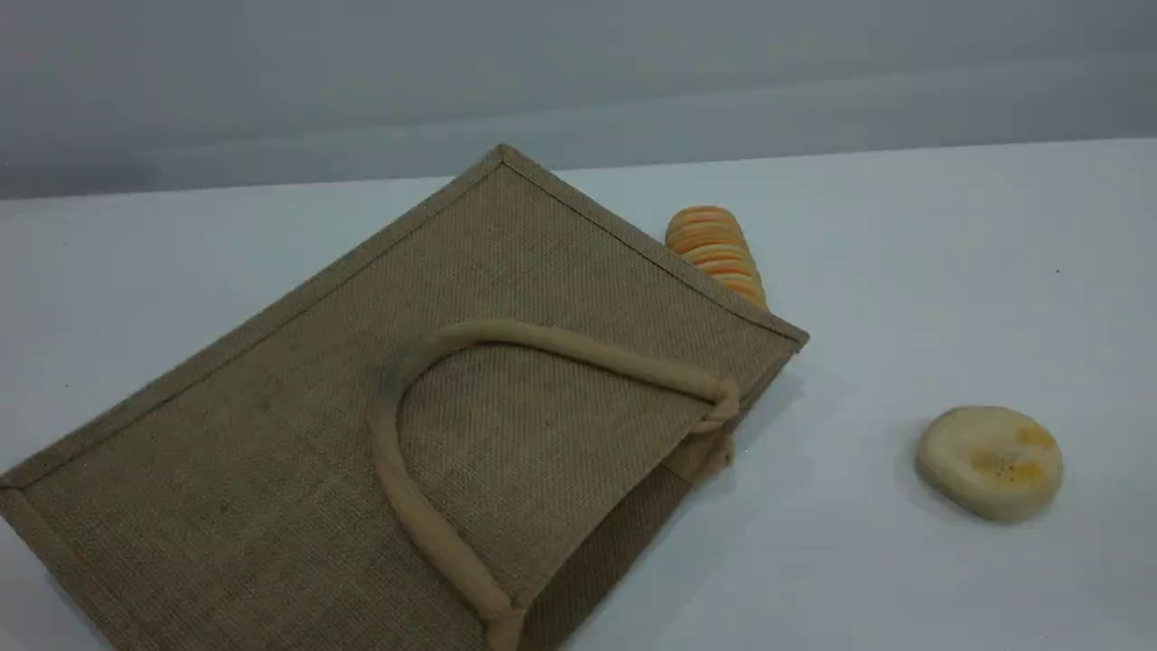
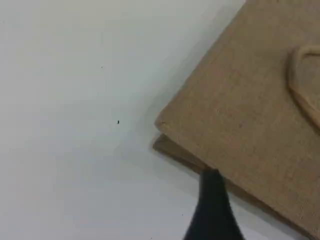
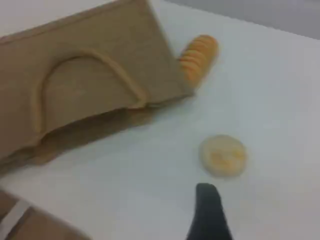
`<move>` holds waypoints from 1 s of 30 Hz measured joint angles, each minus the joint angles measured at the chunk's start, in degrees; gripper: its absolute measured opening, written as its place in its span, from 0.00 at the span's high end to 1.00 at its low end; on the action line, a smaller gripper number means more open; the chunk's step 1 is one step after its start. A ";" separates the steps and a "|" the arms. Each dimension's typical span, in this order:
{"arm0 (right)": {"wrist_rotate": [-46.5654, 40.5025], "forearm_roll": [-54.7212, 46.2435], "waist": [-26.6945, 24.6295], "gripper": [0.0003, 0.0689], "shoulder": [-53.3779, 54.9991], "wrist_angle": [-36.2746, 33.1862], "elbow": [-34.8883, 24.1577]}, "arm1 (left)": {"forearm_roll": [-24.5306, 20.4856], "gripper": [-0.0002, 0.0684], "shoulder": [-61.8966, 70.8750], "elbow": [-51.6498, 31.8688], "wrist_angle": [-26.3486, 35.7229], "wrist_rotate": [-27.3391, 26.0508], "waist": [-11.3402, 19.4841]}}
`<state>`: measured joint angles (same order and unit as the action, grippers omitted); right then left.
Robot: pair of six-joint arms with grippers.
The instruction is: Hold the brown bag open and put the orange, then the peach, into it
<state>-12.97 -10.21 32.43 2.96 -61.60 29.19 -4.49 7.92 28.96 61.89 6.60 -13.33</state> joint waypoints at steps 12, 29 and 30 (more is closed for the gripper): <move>0.00 0.00 -25.69 0.38 -2.14 0.00 0.00 | 0.00 0.34 0.00 0.05 0.00 -0.05 0.00; 0.00 0.00 -28.42 0.38 -2.96 -0.01 -0.05 | 0.11 0.34 -5.96 0.05 0.11 -0.05 11.11; 0.00 0.00 -28.42 0.38 -2.96 -0.01 -0.05 | 0.11 0.34 -7.17 0.05 0.11 -0.05 11.80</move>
<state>-12.97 -10.21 4.01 0.00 -61.61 29.14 -4.37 0.75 29.01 62.00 6.54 -1.52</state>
